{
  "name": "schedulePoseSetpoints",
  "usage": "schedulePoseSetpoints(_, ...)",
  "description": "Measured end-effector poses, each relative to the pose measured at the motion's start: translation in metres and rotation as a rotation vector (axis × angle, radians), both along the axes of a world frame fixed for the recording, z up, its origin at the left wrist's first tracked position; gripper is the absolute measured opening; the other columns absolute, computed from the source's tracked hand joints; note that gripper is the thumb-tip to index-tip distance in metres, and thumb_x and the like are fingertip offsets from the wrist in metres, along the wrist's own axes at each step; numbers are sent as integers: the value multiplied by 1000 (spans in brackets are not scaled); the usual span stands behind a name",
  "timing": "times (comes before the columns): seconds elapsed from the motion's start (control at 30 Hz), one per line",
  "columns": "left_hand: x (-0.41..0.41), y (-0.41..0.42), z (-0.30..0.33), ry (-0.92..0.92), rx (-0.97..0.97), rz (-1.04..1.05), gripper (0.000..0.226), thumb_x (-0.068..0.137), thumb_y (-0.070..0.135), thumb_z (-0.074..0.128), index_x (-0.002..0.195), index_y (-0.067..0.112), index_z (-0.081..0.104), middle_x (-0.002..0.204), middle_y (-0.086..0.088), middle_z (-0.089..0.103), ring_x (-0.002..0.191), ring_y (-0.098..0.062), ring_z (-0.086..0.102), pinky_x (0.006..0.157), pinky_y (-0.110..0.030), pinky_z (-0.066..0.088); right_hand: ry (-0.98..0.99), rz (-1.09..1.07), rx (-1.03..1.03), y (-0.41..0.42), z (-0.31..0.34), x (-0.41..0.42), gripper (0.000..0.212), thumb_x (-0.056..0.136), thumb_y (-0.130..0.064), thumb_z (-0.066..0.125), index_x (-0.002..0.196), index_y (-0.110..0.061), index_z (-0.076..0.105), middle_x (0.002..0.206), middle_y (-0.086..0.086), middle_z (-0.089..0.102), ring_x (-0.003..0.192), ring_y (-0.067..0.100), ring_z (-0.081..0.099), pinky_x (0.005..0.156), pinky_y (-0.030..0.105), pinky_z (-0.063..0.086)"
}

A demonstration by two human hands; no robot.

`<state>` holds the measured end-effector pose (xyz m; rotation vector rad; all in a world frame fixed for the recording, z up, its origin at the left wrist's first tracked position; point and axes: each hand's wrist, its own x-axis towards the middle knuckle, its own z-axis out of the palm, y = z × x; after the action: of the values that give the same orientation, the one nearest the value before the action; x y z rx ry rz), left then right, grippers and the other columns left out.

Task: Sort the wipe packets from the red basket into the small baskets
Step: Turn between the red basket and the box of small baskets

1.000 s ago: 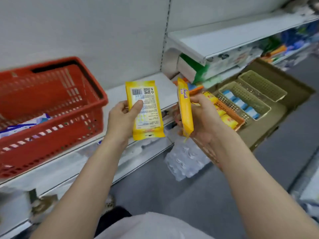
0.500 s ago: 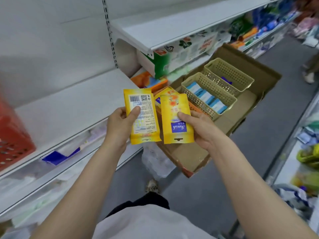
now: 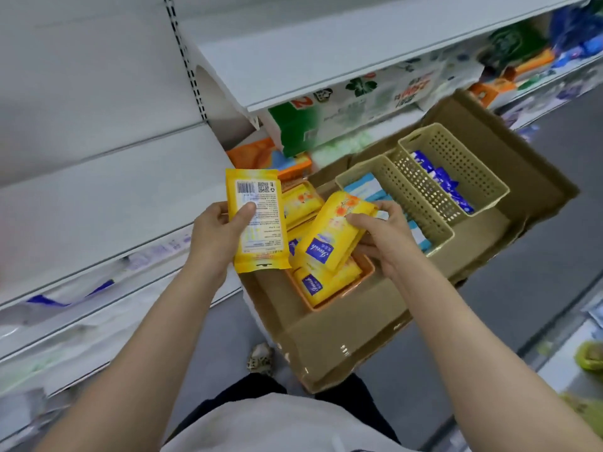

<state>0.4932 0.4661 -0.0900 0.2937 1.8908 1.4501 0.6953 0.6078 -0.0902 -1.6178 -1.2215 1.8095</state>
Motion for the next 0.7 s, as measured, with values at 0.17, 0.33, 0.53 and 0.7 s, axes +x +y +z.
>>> schedulePoseSetpoints(0.17, 22, 9, -15, 1, -40, 222, 25, 90, 29, 69, 107, 13, 63, 100, -7, 72, 83, -18, 72, 68, -30, 58, -134, 167, 56, 47, -38, -15, 54, 70, -30, 78, 113, -45, 49, 110, 4, 65, 93, 24, 67, 80, 46, 60)
schedulePoseSetpoints(0.33, 69, 7, -30, -56, -84, 413, 16, 90, 30, 69, 97, 18, 64, 95, -4, 72, 79, -16, 72, 61, -27, 55, -160, 397, 24, 76, -73, -24, 41, 77, -19, 74, 111, -29, 55, 108, 3, 63, 96, 24, 65, 82, 48, 59)
schedulePoseSetpoints(0.53, 107, -7, -44, -94, -119, 581, 24, 90, 31, 68, 106, 13, 63, 98, -6, 71, 82, -19, 72, 61, -26, 53, -455, 751, 249, 81, -110, -20, 49, 84, -31, 74, 120, -17, 45, 122, 6, 61, 105, 24, 63, 84, 33, 53)
schedulePoseSetpoints(0.7, 122, -8, -60, -113, -137, 607, 28, 90, 34, 67, 109, 14, 62, 99, -4, 72, 80, -16, 72, 60, -26, 55, -830, 1186, 930, 73, -106, -19, 59, 87, -48, 66, 132, -18, 42, 128, 8, 44, 118, 28, 49, 86, 37, 48)
